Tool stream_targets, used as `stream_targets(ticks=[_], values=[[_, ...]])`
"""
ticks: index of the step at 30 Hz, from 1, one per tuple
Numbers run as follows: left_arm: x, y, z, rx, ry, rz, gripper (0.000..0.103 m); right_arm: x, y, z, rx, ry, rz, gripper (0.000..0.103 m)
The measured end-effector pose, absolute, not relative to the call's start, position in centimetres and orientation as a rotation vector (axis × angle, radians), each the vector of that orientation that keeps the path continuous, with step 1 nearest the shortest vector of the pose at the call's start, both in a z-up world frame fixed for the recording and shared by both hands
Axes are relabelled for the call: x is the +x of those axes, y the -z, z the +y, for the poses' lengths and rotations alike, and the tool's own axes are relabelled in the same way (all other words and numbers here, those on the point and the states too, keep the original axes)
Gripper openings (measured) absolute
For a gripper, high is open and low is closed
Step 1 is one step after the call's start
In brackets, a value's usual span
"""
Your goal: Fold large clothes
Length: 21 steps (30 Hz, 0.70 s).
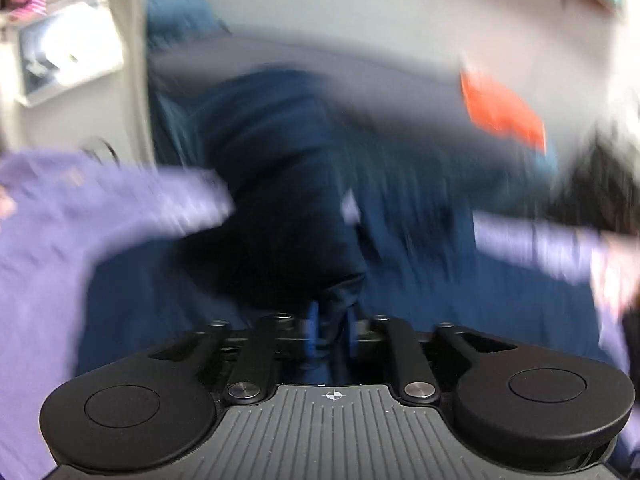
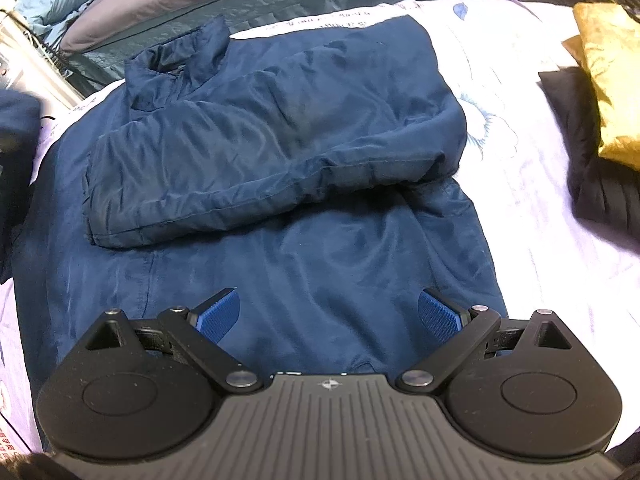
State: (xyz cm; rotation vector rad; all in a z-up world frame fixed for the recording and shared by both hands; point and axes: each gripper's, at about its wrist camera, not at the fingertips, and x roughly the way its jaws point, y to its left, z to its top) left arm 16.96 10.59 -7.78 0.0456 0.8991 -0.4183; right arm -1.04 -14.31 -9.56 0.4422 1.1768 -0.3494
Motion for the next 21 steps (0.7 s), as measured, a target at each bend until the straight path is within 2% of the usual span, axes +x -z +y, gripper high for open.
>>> stream_targets(ticks=[1, 2, 5, 9, 17, 21], values=[[16.4, 9.2, 9.2, 0.104, 0.421, 0.932, 0.101, -1.1, 9.5, -14.5, 0.446, 0.352, 1.177, 0.097], [15.7, 10.3, 8.2, 0.152, 0.434, 0.952, 0.103, -1.1, 9.5, -14.6, 0.450, 0.355, 1.176, 0.097], [13.8, 12.2, 6.1, 0.246, 0.489, 0.997, 0.103, -1.2, 9.4, -15.0, 0.458, 0.366, 1.168, 0.097], [11.8, 11.5, 6.0, 0.233, 0.594, 0.989, 0.103, -0.7, 9.5, -15.2, 0.445, 0.365, 1.166, 0.097], [11.9, 10.2, 10.9, 0.118, 0.502, 0.980, 0.103, 3.5, 8.3, -14.0, 0.409, 0.244, 1.113, 0.097], [11.5, 10.1, 14.2, 0.084, 0.363, 0.983, 0.103, 7.8, 8.5, -12.9, 0.484, 0.131, 1.145, 0.097]])
